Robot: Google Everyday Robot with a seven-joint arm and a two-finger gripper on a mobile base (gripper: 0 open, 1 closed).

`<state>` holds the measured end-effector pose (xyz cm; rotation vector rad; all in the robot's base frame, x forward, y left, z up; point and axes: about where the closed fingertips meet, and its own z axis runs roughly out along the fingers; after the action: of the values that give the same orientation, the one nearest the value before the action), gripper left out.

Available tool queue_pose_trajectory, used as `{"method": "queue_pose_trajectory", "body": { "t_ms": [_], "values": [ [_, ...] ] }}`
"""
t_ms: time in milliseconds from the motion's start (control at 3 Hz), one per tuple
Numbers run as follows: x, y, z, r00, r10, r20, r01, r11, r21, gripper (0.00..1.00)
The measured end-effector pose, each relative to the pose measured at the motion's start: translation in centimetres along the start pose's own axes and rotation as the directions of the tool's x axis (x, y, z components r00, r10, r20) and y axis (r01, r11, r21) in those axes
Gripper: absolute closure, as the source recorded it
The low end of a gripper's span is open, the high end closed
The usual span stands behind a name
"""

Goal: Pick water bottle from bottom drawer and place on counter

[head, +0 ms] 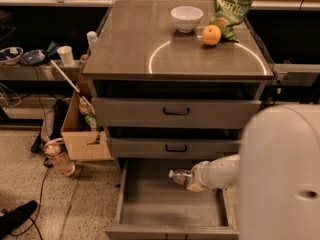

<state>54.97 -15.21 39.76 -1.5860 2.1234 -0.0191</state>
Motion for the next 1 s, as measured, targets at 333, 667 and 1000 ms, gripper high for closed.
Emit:
{"method": "queue_pose_trajectory", "body": {
  "t_ms": [333, 667, 1000],
  "values": [
    [-1.1, -0.2, -1.9, 0.997, -0.041, 0.07, 0.04, 0.9991, 0.014, 1.0],
    [-1.7, -0.8, -3.4, 0.988, -0.091, 0.121, 0.09, 0.9959, 0.012, 1.0],
    [-2.3, -1.9, -5.9, 0.97, -0.094, 0.225, 0.099, 0.9951, -0.007, 1.0]
  ]
}}
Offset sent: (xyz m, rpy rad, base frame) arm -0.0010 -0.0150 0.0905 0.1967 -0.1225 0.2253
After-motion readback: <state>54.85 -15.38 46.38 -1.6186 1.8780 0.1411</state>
